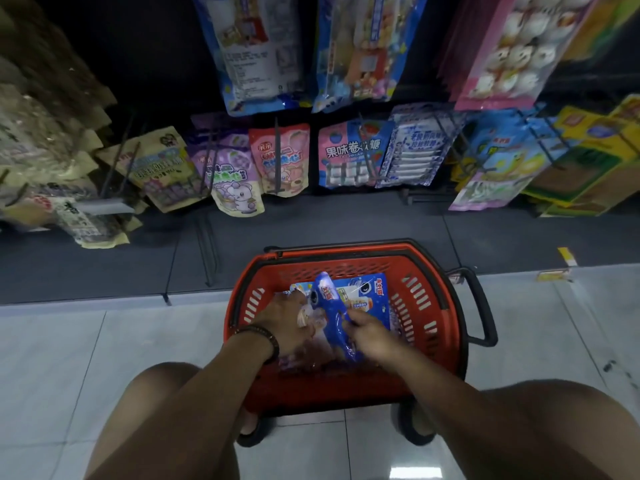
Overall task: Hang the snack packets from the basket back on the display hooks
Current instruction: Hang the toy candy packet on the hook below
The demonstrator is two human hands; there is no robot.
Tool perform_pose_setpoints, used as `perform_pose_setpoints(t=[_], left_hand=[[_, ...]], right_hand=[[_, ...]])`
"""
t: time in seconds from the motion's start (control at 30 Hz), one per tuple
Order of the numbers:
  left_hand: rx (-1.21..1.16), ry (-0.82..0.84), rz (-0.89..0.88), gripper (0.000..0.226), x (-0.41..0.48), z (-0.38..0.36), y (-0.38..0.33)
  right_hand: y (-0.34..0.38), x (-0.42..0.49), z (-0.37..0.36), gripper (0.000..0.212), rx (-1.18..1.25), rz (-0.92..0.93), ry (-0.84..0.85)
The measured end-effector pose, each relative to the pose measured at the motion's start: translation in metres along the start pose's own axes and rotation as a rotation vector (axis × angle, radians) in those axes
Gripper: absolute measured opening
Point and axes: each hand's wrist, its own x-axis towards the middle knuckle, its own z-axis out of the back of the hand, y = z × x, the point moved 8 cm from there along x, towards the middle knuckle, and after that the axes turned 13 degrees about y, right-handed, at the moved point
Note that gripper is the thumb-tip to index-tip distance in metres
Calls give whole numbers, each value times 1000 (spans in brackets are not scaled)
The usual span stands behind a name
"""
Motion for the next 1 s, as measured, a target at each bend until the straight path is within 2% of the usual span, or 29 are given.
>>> perform_pose_setpoints(t=[0.07, 0.13, 0.2, 0.27, 0.33, 0.37, 0.5, 0.57, 0.7, 0.8, 0.83, 0.93, 0.97, 1.0], left_hand=[[-74, -92, -38, 81, -14, 6, -4], [-132, -192, -134, 103, -31, 20, -13], [-227, -182, -234, 109, -50, 32, -28], [-351, -101, -346, 77, -67, 37, -47], [-378, -125, -426, 41, -89, 42, -68], [-416, -149, -462, 31, -101, 42, -77], [-668, -285, -518, 18, -142, 40, -97], [-704, -333, -524, 18, -159, 40, -105], [-717, -339, -521, 22, -177, 41, -118], [-736, -387, -513, 33, -189, 44, -125], [-705, -476, -474, 41, -194, 47, -123], [-431, -893, -391, 58, -222, 51, -127], [-341, -936, -426, 59, -229, 44, -137], [-291, -898, -475, 61, -231, 35, -149]], right_hand=[[26, -18, 9, 27, 18, 128, 59], [48, -45, 21, 26, -42, 175, 137], [77, -81, 33, 18, -111, 209, 191], [110, -120, 44, 25, -237, 273, 213], [138, -156, 53, 30, -337, 322, 171], [147, -171, 58, 28, -323, 342, 127], [155, -216, 88, 3, 4, 448, -142], [146, -230, 88, 18, 200, 448, -151], [129, -241, 72, 28, 387, 431, -87], [129, -252, 73, 22, 396, 438, -164], [132, -256, 74, 18, 403, 448, -198], [145, -271, 76, 6, 417, 506, -323], [150, -275, 76, 4, 397, 530, -381], [156, -278, 75, 3, 375, 556, -430]])
